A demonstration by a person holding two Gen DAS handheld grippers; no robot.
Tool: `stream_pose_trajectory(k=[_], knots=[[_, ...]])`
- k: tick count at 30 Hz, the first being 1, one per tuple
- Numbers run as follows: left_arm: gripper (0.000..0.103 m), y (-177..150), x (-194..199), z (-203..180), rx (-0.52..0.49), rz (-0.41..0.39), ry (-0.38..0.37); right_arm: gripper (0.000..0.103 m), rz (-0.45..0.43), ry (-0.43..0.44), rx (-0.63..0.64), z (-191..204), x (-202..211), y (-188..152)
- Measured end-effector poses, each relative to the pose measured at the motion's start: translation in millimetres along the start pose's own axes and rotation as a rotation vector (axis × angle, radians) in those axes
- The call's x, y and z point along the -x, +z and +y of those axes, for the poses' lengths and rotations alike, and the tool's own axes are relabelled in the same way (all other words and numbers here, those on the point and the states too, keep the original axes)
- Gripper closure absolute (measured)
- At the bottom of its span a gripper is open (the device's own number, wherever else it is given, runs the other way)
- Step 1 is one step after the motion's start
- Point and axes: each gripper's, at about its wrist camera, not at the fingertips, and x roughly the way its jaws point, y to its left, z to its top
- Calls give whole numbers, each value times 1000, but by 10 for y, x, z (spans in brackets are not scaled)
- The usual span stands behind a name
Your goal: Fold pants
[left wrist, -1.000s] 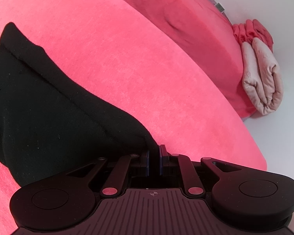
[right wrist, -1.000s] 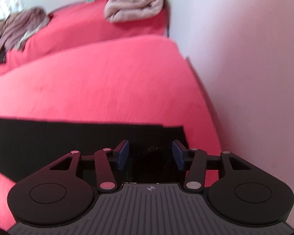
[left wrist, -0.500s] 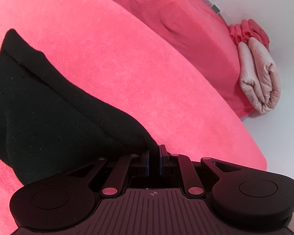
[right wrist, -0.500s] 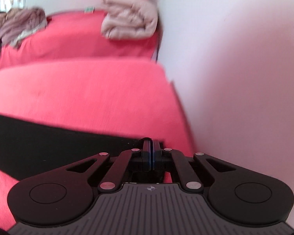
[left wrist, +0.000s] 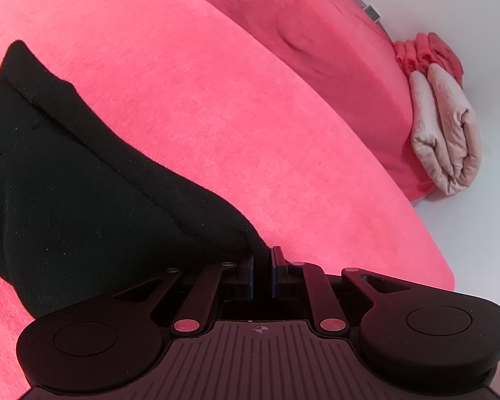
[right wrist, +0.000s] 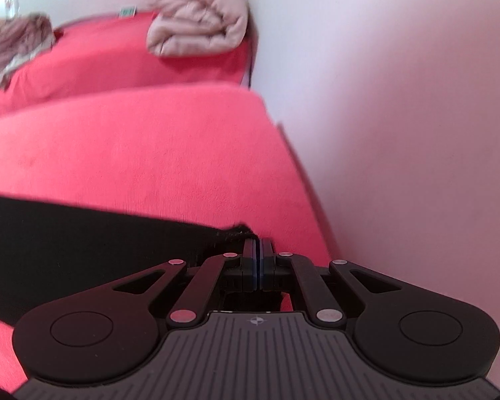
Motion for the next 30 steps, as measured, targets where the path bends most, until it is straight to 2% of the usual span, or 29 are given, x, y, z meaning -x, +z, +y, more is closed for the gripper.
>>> stream_pose_trajectory(k=[5,9,11,14,16,17,18,20,22,23,26,30], knots=[[31,-16,46,51,-2,-3,-11,99,-80,30,-5,-15,415,189],[29,9,87,102,1,-3,-22,99,-116,56,-29,-58,764,191],[30,25,90,101,0,-3,-22,99,-96,74,-57,-119,746,203],[27,40,50,102,7,11,-19,99,-26,74,-78,-161,439,140],[27,57,27,106,28,29,-17,98,62,59,-83,-156,147,37],[14,66,41,111,45,37,-19,96,98,39,-81,-139,56,-23],[13,73,86,109,54,33,-21,88,104,20,-79,-113,14,-73],[2,84,247,92,33,-4,-7,83,80,-1,-73,-84,48,-124],[0,87,461,95,2,-52,19,44,50,-29,-73,-78,117,-164],[0,79,578,116,-8,-77,31,40,32,-35,-70,-85,147,-171],[0,27,930,273,9,-132,62,42,-28,-30,-8,-10,281,-178],[0,-112,1303,611,73,-198,125,42,-80,97,63,311,375,-55]])
